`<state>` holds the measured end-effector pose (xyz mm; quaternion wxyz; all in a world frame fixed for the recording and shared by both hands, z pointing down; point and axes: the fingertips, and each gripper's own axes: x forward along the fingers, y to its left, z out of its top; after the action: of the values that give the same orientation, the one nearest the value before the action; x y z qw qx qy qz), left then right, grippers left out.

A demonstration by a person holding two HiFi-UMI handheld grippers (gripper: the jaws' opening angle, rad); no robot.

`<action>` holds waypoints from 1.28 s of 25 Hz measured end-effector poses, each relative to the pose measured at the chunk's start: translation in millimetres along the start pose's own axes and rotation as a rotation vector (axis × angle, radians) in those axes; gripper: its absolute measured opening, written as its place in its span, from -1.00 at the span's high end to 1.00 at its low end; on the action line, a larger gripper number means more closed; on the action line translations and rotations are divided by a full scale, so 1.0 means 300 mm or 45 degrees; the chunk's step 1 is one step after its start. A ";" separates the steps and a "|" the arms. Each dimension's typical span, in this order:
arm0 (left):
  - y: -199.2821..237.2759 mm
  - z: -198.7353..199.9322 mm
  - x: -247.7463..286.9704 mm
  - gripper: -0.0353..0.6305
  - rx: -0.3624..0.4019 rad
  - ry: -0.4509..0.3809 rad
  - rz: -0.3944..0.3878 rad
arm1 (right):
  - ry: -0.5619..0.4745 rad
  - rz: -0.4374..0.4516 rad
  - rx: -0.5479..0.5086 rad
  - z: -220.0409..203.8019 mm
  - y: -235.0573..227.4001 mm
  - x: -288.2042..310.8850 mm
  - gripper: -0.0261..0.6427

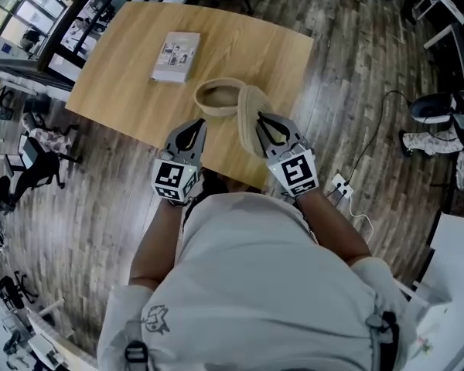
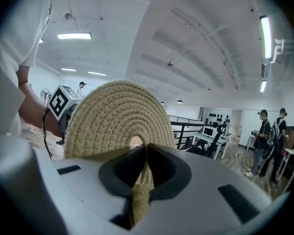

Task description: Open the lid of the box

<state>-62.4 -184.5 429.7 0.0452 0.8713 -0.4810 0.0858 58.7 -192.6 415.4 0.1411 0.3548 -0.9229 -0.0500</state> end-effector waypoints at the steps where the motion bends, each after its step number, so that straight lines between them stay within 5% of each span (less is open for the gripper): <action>1: -0.003 0.007 -0.016 0.88 -0.003 0.000 0.008 | -0.008 0.006 0.007 0.000 0.005 -0.003 0.84; 11: 0.007 0.047 -0.186 0.88 0.029 -0.032 0.026 | -0.056 0.045 0.113 0.017 0.097 -0.007 0.84; 32: 0.100 0.034 -0.666 0.88 0.020 -0.108 -0.142 | -0.053 -0.157 0.209 0.115 0.487 -0.123 0.84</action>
<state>-191.2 -36.2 380.9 0.0226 0.8999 -0.4325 0.0498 -18.8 -59.7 402.2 0.0890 0.4202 -0.9030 0.0097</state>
